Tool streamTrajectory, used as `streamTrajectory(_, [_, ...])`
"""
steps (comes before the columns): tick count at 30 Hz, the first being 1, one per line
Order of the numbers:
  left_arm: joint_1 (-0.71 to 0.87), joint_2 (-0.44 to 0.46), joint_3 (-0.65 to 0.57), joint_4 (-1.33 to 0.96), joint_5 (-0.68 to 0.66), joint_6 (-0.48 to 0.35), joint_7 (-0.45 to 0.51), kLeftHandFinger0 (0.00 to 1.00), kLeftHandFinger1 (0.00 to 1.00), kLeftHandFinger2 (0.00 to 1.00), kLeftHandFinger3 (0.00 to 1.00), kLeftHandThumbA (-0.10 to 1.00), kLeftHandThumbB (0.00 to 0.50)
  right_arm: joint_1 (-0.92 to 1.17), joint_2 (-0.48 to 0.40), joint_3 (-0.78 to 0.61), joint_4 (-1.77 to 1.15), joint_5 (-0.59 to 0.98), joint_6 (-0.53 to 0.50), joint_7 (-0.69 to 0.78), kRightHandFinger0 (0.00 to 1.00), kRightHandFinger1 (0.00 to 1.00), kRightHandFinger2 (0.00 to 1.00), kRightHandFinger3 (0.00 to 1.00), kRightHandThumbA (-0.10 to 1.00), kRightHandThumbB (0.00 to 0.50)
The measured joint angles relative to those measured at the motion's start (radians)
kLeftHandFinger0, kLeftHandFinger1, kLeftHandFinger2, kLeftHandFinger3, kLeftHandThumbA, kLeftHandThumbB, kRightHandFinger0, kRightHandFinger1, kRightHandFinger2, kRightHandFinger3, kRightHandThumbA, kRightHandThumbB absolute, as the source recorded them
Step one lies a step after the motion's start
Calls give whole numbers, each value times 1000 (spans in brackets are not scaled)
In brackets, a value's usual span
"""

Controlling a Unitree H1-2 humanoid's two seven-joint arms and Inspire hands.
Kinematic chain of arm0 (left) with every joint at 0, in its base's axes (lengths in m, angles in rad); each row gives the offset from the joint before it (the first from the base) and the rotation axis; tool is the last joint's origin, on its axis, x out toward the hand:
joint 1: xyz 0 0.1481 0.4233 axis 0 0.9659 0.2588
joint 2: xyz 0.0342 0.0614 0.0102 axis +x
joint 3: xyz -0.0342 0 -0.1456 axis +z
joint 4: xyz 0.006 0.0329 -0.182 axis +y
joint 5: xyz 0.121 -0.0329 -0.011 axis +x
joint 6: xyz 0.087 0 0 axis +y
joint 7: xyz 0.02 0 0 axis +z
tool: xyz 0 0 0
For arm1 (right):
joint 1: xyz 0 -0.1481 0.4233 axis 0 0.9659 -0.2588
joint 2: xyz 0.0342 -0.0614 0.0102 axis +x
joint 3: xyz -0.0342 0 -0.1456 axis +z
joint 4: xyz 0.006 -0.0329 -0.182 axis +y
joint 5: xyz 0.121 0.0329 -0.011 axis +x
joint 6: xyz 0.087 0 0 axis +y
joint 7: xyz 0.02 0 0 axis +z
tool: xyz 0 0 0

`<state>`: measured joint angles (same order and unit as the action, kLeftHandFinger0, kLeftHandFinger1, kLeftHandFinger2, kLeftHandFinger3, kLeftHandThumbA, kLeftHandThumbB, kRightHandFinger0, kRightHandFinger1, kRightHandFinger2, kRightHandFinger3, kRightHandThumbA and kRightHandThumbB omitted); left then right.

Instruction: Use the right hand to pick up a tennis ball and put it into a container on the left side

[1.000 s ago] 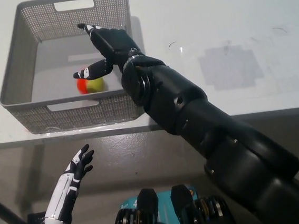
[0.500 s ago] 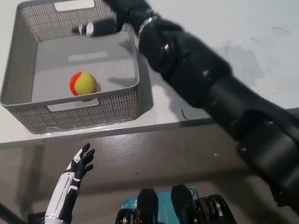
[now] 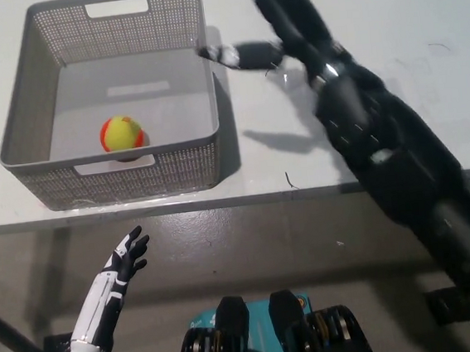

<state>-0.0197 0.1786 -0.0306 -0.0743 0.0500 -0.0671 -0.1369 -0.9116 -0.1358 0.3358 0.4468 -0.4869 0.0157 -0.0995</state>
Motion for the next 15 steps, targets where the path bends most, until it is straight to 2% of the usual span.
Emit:
streamTrajectory(3, [0,0,0,1,0,0,0,1000,1000,1000,1000,1000,172,116,-22,-28,-111,18,1,4,1000,1000,1000,1000,1000,357])
streamTrajectory(6, [0,0,0,2,0,0,0,1000,1000,1000,1000,1000,171,246,-33,-59,-223,49,-1,7,1000,1000,1000,1000,1000,403])
streamTrajectory(9, [0,0,0,2,0,0,0,1000,1000,1000,1000,1000,172,384,-30,-98,-338,99,-10,10,1000,1000,1000,1000,1000,386])
streamTrajectory(15, [1,0,0,2,0,0,0,1000,1000,1000,1000,1000,160,636,-6,-156,-438,217,-61,17,1000,1000,1000,1000,1000,298])
